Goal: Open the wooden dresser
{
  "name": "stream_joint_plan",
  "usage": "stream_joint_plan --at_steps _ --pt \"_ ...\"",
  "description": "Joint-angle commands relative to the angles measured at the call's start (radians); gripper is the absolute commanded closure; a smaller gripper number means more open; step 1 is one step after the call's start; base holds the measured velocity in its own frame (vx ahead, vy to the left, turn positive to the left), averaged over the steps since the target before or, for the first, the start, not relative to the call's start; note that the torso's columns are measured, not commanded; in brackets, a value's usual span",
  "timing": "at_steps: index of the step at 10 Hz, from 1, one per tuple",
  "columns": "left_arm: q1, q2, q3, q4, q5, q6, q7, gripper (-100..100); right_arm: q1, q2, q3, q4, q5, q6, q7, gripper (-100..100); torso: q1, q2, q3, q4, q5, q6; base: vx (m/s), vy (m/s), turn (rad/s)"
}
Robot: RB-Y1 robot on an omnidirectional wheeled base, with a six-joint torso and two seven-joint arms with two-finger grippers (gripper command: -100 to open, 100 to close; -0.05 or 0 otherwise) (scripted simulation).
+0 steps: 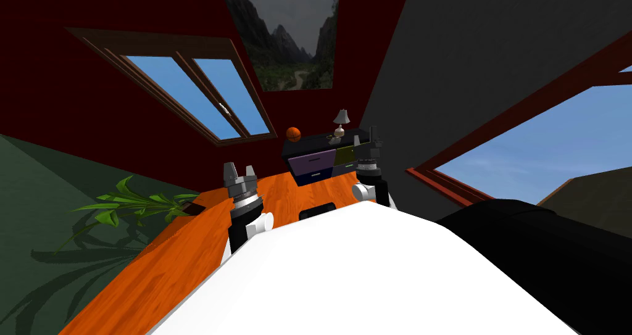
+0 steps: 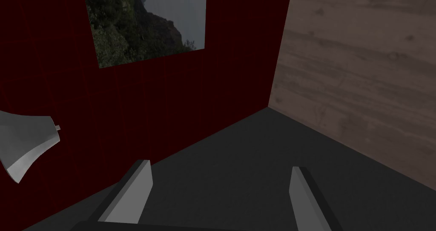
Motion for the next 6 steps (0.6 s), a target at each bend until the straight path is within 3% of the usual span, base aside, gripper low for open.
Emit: stream_joint_plan --at_steps 1,6 --pt "0.000 0.000 0.000 0.000 0.000 0.000 0.000 0 0.000 0.000 0.000 0.000 0.000 0.000 0.000 0 0.000 0.040 -0.082 0.041 0.000 0.000 0.000 0.000 0.000" --pt "0.000 0.000 0.000 0.000 0.000 0.000 0.000 0 0.000 0.000 0.000 0.000 0.000 0.000 0.000 0 0.000 0.396 -0.792 0.396 0.000 0.000 0.000 0.000 0.000"
